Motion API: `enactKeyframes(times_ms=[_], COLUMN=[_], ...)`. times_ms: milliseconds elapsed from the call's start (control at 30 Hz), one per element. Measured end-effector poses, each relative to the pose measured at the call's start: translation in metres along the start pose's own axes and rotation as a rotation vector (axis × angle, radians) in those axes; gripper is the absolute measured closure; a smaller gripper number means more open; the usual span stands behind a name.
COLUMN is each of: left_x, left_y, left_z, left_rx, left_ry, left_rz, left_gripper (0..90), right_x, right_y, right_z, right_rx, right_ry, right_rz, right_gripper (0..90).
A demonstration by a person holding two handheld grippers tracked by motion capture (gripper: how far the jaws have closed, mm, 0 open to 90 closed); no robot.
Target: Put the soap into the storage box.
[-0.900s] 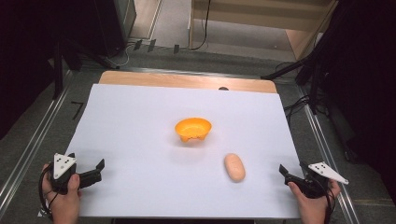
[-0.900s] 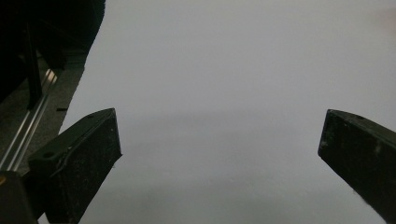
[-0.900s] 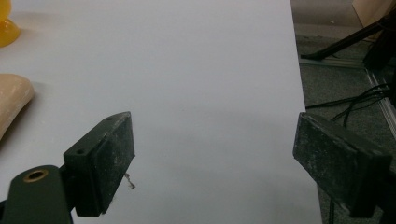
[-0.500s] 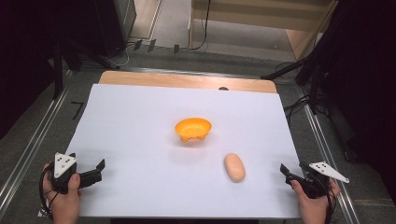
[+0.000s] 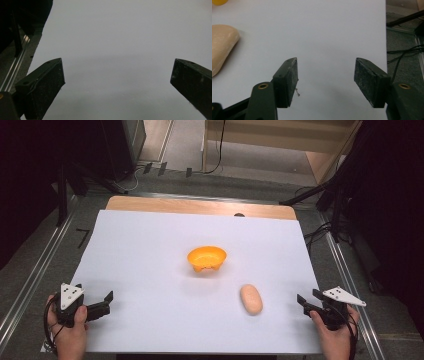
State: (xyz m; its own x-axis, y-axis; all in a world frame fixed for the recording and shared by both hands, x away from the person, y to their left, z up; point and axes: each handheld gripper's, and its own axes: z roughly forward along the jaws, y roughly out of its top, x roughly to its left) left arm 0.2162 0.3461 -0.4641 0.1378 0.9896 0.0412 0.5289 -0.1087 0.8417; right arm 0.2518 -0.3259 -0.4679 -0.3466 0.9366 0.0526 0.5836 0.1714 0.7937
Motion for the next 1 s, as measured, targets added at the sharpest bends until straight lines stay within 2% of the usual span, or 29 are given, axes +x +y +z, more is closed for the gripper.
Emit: enactKeyframes(times_ms=[100, 167, 300, 367, 433, 533, 700, 867, 1000], left_x=[-0.001, -0.002, -0.002, -0.002, -0.002, -0.002, -0.003, -0.004, -0.004], left_y=[0.0, 0.001, 0.0, 0.0, 0.0, 0.0, 0.0, 0.0, -0.001], left_z=[0.001, 0.002, 0.001, 0.001, 0.001, 0.0, 0.0, 0.0, -0.001], left_rx=[0.012, 0.015, 0.01, 0.007, 0.006, 0.001, -0.003, -0.006, -0.007], left_ry=[0.002, 0.002, 0.003, 0.004, 0.006, 0.006, 0.01, 0.008, 0.01], left_rz=[0.012, 0.016, 0.022, 0.02, 0.019, 0.022, 0.034, 0.037, 0.041], left_gripper=[0.0, 0.0, 0.0, 0.0, 0.0, 0.0, 0.0, 0.0, 0.0], right_x=[0.0, 0.001, 0.006, 0.009, 0.01, 0.011, 0.017, 0.023, 0.028], right_y=[0.006, 0.01, 0.016, 0.019, 0.023, 0.03, 0.037, 0.04, 0.043], right_z=[0.001, 0.002, 0.007, 0.009, 0.01, 0.012, 0.016, 0.024, 0.028], right_rx=[0.029, 0.051, 0.13, 0.155, 0.187, 0.227, 0.266, 0.31, 0.349], right_ry=[0.037, 0.075, 0.039, 0.031, 0.047, 0.096, 0.116, 0.147, 0.162], right_rz=[-0.03, -0.022, -0.078, -0.084, -0.06, -0.019, -0.021, -0.006, 0.006], right_gripper=[42.2, 41.9, 41.8, 41.6, 38.4, 33.3, 26.6, 13.3, 11.3])
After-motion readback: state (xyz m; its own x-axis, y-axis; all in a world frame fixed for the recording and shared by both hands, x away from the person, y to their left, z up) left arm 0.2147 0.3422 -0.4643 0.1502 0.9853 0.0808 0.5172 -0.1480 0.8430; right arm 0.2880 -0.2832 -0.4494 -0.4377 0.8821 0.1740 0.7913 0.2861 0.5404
